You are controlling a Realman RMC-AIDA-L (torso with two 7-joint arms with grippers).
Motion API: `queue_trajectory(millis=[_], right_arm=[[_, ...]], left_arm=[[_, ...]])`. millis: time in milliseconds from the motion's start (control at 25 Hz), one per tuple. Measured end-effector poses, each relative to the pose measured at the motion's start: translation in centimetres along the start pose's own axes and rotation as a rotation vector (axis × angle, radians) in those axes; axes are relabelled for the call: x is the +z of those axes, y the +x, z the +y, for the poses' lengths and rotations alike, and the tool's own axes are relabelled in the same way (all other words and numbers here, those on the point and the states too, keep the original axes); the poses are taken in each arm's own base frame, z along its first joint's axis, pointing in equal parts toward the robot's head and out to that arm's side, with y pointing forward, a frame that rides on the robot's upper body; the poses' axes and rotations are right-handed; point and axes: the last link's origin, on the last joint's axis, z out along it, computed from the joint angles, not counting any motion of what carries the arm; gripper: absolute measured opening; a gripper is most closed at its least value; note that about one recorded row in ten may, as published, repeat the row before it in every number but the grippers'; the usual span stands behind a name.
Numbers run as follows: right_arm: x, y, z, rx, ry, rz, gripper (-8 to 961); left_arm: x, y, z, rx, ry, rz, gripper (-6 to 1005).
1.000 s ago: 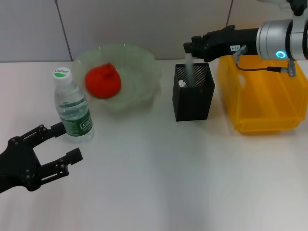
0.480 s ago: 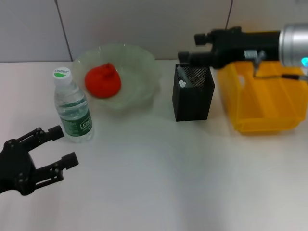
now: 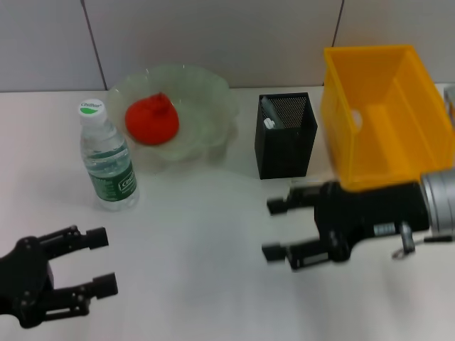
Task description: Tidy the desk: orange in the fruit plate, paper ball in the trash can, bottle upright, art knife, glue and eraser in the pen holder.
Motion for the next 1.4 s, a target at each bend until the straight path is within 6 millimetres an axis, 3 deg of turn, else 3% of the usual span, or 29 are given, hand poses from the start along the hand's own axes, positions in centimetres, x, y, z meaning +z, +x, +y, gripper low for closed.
queue_trajectory(millis=[80, 400, 680, 880, 1160, 1400], right_arm=[[0.4, 1.1, 0.7, 0.000, -0.043, -0.006, 796], [0.4, 2.2, 0.8, 0.012, -0.037, -0.035, 796], [-3.4, 4.2, 0.9, -0.001, 0.097, -0.153, 796], [-5.5, 5.3, 1.8, 0.035, 0.138, -0.145, 796], [-6.6, 5.9, 2.8, 0.047, 0.102, -0.139, 796], [-6.6, 6.1, 3.1, 0.054, 0.084, -0.132, 796]], left_arm=[[0.1, -0.1, -0.1, -0.028, -0.017, -0.034, 829], [0.5, 0.5, -0.8, -0.036, -0.028, -0.081, 829], [1.3, 1.7, -1.7, -0.035, -0.057, -0.121, 829], [1.6, 1.8, -1.8, -0.034, -0.067, -0.129, 829], [4.3, 2.7, -1.9, -0.012, -0.146, -0.149, 829], [4.7, 2.5, -1.8, -0.012, -0.155, -0.159, 829]])
